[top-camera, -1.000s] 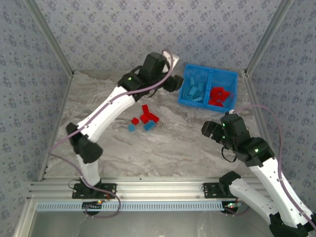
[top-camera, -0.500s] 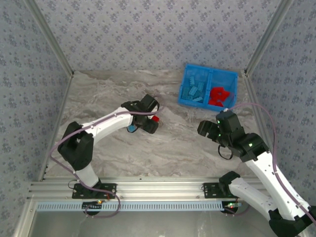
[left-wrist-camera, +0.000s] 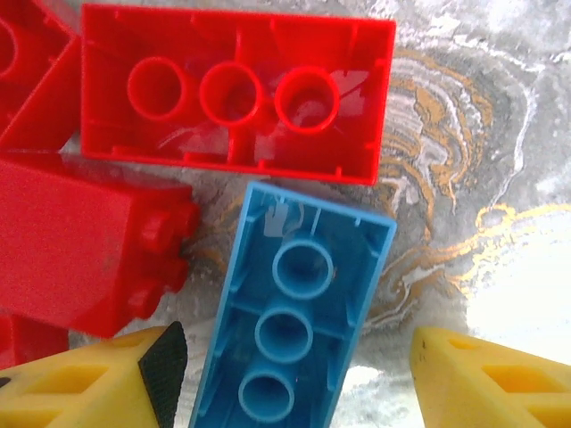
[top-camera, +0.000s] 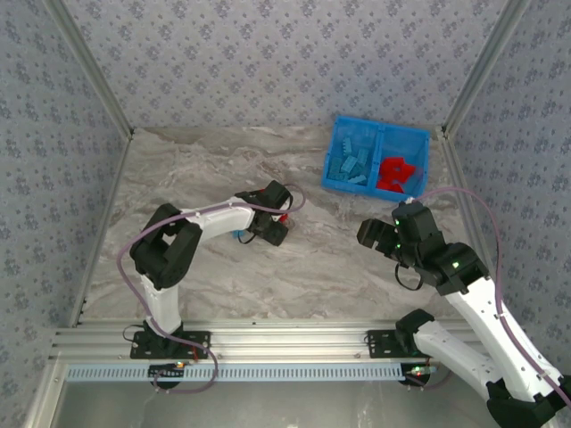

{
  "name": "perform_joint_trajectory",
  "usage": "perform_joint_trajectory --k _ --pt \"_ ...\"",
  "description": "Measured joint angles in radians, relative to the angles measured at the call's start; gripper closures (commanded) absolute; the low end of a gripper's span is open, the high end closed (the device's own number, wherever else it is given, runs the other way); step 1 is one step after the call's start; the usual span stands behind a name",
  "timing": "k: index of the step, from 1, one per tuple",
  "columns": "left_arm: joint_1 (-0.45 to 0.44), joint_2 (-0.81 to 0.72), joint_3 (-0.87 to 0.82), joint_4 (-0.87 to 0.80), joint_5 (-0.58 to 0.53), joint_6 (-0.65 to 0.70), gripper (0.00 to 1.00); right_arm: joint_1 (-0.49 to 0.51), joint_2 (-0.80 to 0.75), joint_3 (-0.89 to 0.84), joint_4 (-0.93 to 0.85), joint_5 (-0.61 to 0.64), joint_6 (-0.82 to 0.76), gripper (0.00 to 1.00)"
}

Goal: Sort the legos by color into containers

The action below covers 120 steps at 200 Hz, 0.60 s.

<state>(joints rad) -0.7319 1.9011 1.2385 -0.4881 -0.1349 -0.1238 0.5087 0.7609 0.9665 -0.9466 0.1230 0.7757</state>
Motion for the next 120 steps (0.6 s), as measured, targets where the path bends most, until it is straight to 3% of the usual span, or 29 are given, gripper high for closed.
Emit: perform_joint_trajectory --k 39,57,88,120 --pt "-0.003 0.016 -0.005 0.032 0.033 -0.008 0.62 0.0 0.0 0.0 0.0 0.0 0.005 0.11" --pt "-0.005 0.004 -0.021 0.051 0.054 -0.018 0.68 0.0 0.0 0.0 0.0 0.0 0.008 0.11" --pt "-0.031 -0.072 -0.076 0.064 0.087 -0.032 0.7 0.001 -0.001 0.0 0.0 0.0 0.021 0.11" --pt "-0.118 -0.234 -0.061 0.045 0.105 -0.052 0.68 0.001 -0.021 -0.012 0.004 0.004 0.032 0.1"
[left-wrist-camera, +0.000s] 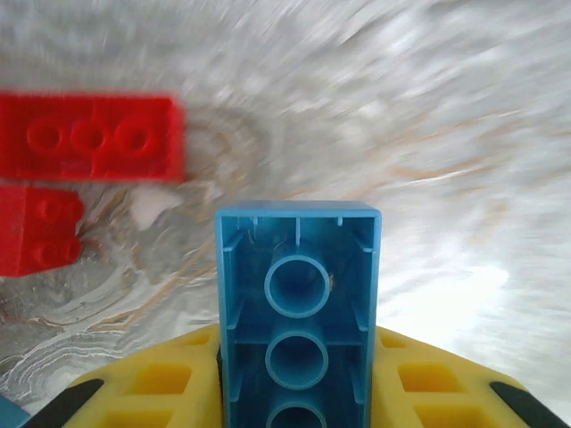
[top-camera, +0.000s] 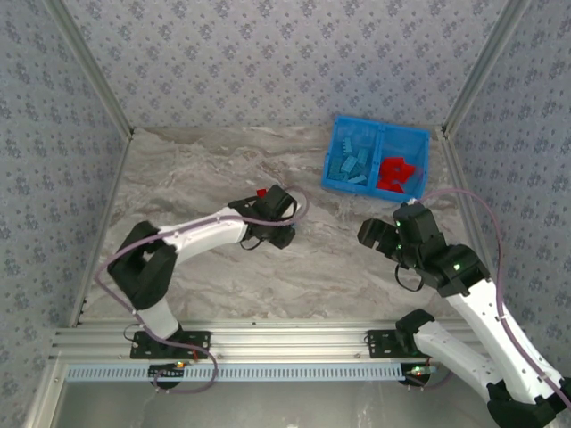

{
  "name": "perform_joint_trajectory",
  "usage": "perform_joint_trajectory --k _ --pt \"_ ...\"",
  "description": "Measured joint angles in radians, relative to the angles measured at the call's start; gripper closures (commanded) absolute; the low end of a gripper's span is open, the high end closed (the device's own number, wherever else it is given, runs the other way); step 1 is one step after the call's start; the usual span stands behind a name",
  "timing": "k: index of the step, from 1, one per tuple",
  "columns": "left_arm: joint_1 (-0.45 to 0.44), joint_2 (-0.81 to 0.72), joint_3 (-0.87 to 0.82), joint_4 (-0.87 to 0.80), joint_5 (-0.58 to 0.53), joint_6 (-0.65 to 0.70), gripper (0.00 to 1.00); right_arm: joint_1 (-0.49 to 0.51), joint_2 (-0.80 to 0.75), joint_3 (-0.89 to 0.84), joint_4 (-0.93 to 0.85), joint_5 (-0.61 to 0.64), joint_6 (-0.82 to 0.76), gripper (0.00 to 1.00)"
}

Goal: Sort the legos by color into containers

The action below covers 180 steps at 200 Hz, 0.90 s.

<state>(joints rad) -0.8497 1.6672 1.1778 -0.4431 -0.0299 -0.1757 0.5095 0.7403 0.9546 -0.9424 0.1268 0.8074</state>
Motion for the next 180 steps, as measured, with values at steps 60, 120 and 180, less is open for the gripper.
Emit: perform_joint_trajectory --k 60,120,180 --pt "-0.044 0.047 0.402 0.04 -0.032 0.01 0.66 0.0 -0.072 -0.027 0.003 0.046 0.026 0.1" --pt "-0.004 0.562 1.01 0.023 -0.051 0.079 0.66 0.006 -0.117 -0.05 0.004 0.052 0.05 0.1" --pt "0.039 0.984 1.557 -0.039 -0.092 0.124 0.61 0.01 -0.126 -0.056 0.002 0.051 0.05 0.1"
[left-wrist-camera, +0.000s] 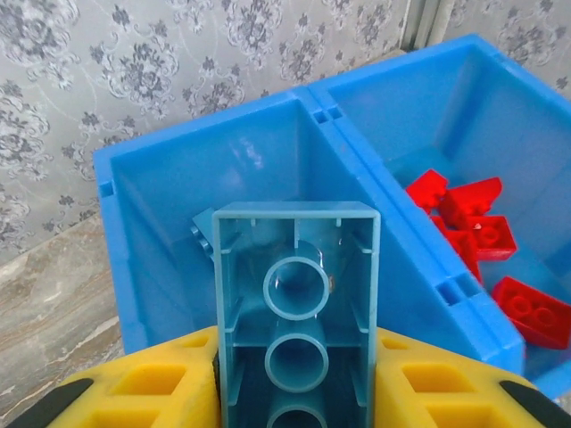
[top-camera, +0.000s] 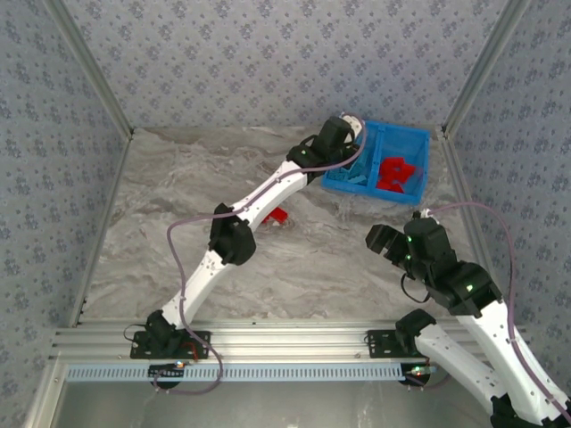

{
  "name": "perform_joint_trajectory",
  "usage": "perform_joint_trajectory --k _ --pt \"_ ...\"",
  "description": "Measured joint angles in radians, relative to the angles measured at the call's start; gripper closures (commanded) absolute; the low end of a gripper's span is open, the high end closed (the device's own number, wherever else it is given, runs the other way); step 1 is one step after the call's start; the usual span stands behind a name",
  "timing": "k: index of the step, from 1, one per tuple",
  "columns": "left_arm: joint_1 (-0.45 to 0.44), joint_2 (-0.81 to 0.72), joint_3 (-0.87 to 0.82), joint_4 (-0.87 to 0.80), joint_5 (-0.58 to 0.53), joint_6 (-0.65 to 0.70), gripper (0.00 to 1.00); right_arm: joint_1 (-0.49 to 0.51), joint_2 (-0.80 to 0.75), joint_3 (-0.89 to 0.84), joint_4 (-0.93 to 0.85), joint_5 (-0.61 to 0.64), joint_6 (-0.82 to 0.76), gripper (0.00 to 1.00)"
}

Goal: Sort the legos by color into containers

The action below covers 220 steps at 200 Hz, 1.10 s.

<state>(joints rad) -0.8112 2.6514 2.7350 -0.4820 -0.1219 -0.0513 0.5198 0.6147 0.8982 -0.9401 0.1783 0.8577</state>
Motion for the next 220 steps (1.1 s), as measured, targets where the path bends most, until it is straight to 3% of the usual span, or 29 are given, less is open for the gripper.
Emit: perform_joint_trajectory --k 40,79,127,150,174,220 --pt "0.005 0.059 0.01 0.097 0.001 0.014 0.59 0.002 -0.002 0.0 -0.007 0.0 0.0 0.1" --pt "0.004 0.074 0.025 0.119 0.008 -0.003 0.39 0.003 -0.002 0.0 -0.01 0.0 0.003 0.1" --pt "0.009 0.002 0.022 -0.007 0.063 -0.068 0.32 0.005 -0.002 0.0 -0.014 0.0 0.006 0.1" --pt "0.019 -0.171 -0.082 -0.076 0.122 -0.105 0.3 0.011 0.009 0.0 -0.001 -0.014 -0.013 0.1" --pt "0.038 -0.481 -0.354 -0.084 0.157 -0.111 0.28 0.035 0.079 0.004 0.055 -0.048 -0.071 0.1" --pt "0.075 -1.093 -0.932 -0.029 0.126 -0.106 0.23 0.172 0.437 0.128 0.201 -0.099 -0.304 0.07"
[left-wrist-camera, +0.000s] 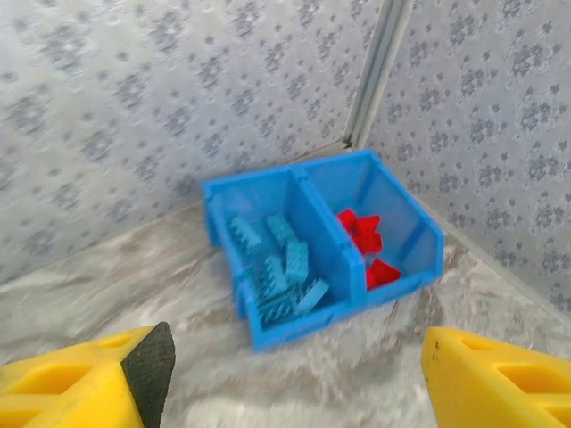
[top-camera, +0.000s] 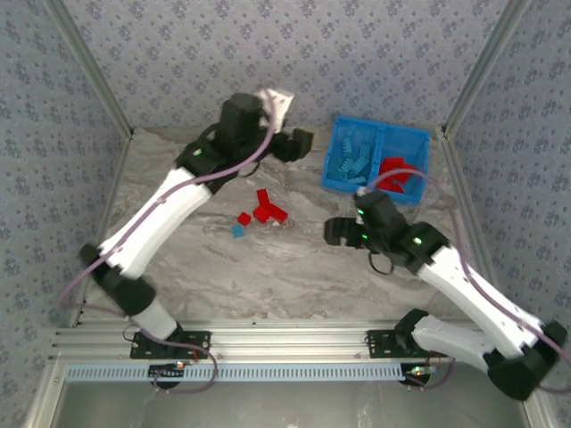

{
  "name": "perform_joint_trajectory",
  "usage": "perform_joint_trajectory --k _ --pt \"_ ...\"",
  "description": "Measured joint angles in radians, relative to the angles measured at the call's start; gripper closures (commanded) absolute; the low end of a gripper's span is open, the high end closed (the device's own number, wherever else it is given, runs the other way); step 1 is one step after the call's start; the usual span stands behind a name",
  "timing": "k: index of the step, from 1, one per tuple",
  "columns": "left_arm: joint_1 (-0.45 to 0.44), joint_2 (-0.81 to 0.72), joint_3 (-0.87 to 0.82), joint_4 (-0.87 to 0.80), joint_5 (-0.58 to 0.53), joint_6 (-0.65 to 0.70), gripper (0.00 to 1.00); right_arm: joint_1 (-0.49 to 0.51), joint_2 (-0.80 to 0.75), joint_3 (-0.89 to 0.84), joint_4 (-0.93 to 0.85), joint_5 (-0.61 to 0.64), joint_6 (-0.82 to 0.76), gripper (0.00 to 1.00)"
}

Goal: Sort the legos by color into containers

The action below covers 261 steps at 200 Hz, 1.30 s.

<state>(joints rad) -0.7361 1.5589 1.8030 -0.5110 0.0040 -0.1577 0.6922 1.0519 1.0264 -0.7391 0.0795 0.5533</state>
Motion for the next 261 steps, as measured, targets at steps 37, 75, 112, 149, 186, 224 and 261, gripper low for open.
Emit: perform_joint_trajectory --k 37,75,112,149,186,224,261 --pt "0.005 -0.289 -0.338 -0.063 -0.087 0.011 0.15 0.052 0.402 0.247 0.047 -0.084 -0.273 0.04" --pt "0.005 -0.474 -0.533 -0.218 -0.145 -0.02 0.01 0.061 0.755 0.487 0.057 -0.1 -0.464 0.05" --pt "0.005 -0.655 -0.626 -0.318 -0.195 -0.099 0.01 0.042 1.015 0.653 0.047 -0.1 -0.567 0.08" --pt "0.006 -0.737 -0.694 -0.364 -0.23 -0.183 0.01 0.02 1.149 0.725 0.026 -0.096 -0.615 0.2" --pt "0.008 -0.726 -0.716 -0.383 -0.237 -0.23 0.01 0.01 1.205 0.764 0.011 -0.098 -0.646 0.55" --pt "0.008 -0.701 -0.716 -0.379 -0.237 -0.248 0.01 0.011 1.202 0.768 0.015 -0.102 -0.626 0.74" --pt "0.008 -0.698 -0.716 -0.374 -0.237 -0.248 0.01 0.01 1.115 0.66 0.048 -0.095 -0.581 0.76"
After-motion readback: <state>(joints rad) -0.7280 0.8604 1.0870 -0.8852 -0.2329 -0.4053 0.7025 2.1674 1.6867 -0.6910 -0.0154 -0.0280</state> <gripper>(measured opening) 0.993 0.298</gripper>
